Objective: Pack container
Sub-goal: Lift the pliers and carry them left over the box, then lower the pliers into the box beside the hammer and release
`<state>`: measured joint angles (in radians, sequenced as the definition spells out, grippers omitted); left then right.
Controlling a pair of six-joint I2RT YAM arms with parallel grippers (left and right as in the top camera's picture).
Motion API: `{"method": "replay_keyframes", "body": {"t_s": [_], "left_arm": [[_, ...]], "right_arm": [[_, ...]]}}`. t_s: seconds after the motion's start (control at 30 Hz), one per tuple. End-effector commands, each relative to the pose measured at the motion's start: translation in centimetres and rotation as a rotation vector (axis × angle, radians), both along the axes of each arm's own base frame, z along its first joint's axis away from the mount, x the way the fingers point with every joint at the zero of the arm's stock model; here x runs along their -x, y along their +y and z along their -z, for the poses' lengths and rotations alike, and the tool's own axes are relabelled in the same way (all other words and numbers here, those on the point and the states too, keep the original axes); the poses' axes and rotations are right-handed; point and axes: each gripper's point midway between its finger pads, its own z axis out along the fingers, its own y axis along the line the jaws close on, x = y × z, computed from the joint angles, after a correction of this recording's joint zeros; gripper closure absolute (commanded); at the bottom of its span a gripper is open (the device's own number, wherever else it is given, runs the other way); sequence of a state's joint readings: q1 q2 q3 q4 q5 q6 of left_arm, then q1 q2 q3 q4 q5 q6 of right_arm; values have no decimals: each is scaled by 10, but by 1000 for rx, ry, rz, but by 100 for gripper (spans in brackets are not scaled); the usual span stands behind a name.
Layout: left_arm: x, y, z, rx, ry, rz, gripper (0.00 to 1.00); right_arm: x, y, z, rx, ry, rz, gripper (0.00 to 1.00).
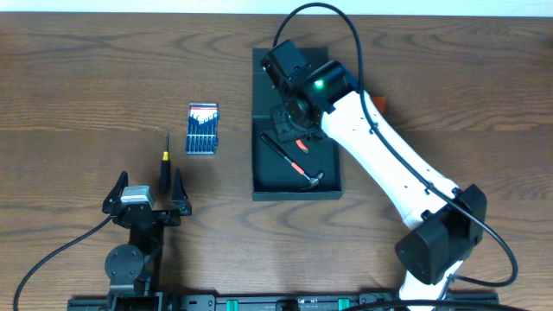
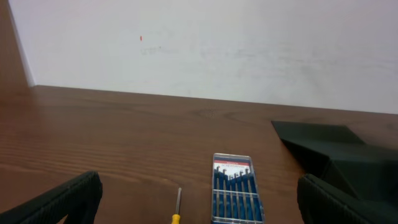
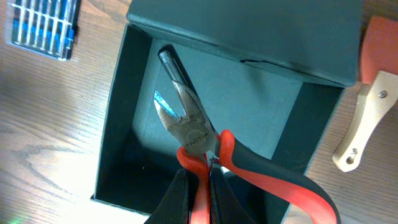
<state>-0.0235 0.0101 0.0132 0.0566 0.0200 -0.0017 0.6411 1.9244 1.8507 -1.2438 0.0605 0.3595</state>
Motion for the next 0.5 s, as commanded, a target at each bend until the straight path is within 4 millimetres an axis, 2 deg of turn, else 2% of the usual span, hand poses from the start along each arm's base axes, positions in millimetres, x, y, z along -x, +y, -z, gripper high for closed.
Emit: {"method": "replay_keyframes", "body": {"t_s": [0.0, 0.27, 0.47], "left_arm": [[0, -2, 2, -9, -1, 7, 1], [0, -1, 2, -9, -1, 7, 1], [0, -2, 2, -9, -1, 7, 1]], "right_arm": [[4, 1, 25, 53, 48, 10, 99], [15, -4, 81, 146, 168, 3, 99], [20, -8, 108, 184, 216, 2, 99]]}}
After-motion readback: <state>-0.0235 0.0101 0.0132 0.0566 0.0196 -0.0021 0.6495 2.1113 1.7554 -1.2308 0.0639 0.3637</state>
